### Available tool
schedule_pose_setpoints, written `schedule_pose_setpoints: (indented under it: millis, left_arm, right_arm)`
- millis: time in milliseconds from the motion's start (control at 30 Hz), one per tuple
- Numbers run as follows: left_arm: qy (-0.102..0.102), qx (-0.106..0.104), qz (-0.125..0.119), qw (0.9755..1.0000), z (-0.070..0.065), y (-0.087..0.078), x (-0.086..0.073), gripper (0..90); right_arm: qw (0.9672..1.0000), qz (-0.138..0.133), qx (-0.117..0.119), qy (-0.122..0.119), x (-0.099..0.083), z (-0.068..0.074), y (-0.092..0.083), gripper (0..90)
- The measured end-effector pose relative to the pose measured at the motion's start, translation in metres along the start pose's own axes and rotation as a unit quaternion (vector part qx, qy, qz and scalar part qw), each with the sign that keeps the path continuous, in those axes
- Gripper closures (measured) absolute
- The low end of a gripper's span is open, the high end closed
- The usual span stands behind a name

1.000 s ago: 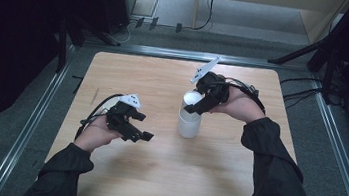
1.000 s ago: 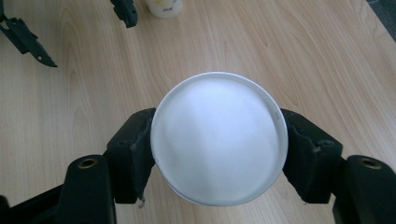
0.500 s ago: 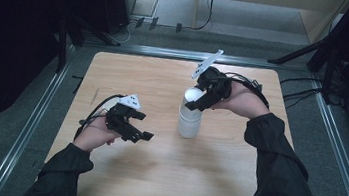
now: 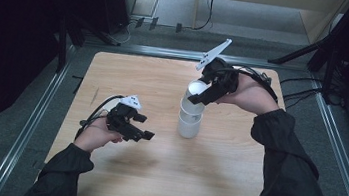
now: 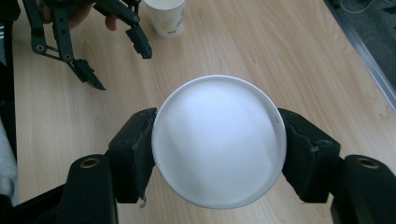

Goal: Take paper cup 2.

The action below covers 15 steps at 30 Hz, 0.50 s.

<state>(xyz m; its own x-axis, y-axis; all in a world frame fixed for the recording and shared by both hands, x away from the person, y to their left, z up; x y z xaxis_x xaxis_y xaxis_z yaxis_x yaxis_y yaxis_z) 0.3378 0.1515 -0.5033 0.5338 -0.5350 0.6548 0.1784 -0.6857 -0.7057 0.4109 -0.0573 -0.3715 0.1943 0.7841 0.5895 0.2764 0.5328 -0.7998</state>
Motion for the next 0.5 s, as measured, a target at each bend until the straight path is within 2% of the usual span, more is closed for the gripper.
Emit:
schedule_pose_setpoints:
  millis: [133, 300, 367, 500]
  left_arm:
    - [0.001, -0.001, -0.007, 1.0000, 0.001, -0.001, 0.000, 25.0]
    - [-0.011, 0.005, -0.007, 0.9999, 0.004, 0.000, -0.001, 27.7]
    - [-0.014, 0.000, -0.006, 0.9999, 0.004, 0.000, -0.001, 27.2]
    - [-0.009, -0.012, 0.000, 0.9999, 0.003, -0.001, -0.002, 27.0]
  right_arm:
    - [1.0000, 0.000, -0.007, 0.001, 0.000, 0.000, -0.011, 33.7]
    - [0.9998, 0.000, -0.019, 0.002, -0.003, 0.002, -0.027, 33.8]
    - [0.9997, 0.001, -0.025, 0.004, -0.005, 0.003, -0.032, 33.8]
    - [0.9998, -0.001, -0.022, 0.001, -0.010, 0.012, -0.039, 33.8]
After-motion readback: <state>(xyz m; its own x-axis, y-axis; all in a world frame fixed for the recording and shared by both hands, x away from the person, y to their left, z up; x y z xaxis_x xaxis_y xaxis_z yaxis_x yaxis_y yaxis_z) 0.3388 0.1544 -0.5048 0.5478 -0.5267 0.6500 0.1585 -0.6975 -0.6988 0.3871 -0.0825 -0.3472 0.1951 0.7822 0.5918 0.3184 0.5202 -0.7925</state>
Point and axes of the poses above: each handheld gripper's, and its own axes: y roughly forward along the jaws, x roughly out of its top, z roughly to its left, the point moved 6 cm from there along y, roughly forward along the jaws, and after that the axes turned 6 degrees about -x, right-handed, at the moved point
